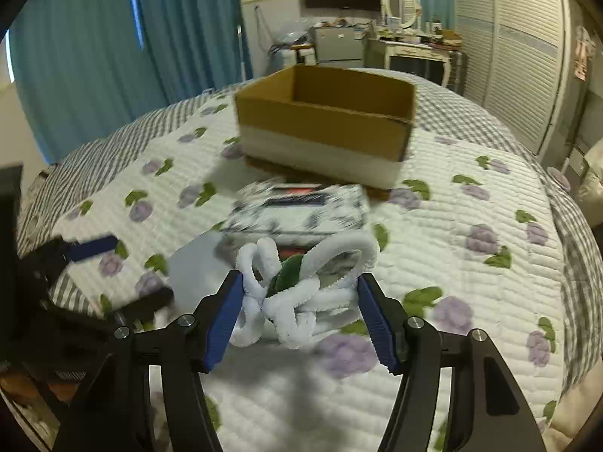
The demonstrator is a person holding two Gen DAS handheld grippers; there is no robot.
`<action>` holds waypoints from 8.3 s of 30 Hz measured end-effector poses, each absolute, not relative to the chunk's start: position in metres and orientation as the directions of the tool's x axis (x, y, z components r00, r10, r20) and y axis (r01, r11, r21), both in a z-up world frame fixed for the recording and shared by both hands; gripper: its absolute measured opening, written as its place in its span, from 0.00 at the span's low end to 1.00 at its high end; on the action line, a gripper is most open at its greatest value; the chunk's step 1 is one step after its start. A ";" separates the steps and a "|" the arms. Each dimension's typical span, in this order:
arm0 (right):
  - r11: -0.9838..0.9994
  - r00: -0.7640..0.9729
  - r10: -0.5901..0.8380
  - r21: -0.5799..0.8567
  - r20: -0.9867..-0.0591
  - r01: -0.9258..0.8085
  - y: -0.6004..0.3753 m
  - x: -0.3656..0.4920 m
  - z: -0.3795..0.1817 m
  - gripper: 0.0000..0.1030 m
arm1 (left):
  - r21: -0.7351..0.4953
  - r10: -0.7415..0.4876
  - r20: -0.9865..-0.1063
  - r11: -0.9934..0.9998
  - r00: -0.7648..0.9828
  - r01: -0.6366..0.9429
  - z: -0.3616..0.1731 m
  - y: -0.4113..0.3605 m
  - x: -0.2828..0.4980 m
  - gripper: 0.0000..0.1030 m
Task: Organize soft objects
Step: 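Grasp the white pipe-cleaner toy with the right gripper while the left gripper grasps the grey sock, then carry the toy and sock into the cardboard box and open both grippers, then grasp the white plastic piece with the left gripper while the right gripper grasps the floral tissue pack, then carry the plastic piece and tissue pack into the box and release both, then grasp the white cotton cloth with the right gripper while the left gripper grasps the white mesh item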
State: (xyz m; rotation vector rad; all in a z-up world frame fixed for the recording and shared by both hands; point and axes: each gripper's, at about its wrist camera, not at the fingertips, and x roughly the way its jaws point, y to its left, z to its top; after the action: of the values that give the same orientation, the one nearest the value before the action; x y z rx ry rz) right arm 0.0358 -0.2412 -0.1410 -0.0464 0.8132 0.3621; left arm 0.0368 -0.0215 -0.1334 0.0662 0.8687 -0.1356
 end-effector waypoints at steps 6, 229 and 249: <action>0.942 0.624 0.303 0.127 -0.721 -0.310 -0.257 0.049 -0.149 0.60 | 0.013 -0.108 -0.813 0.979 0.572 0.204 -0.159 -0.045 0.060 0.94; 0.924 0.809 0.382 0.187 -0.447 -0.333 -0.311 0.249 0.008 0.77 | 0.125 -0.052 -0.543 0.982 0.838 0.142 0.014 -0.074 0.250 0.79; 0.947 0.868 0.299 0.012 -0.397 -0.321 -0.321 0.017 0.099 1.00 | 0.178 -0.036 -0.343 0.979 0.939 0.103 0.115 -0.041 0.045 1.00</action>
State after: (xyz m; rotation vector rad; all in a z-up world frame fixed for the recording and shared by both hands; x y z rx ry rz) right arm 0.0170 -0.3210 0.0991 -0.0553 0.4071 0.3243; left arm 0.0451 -0.0406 0.1146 0.1958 0.3455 -0.0714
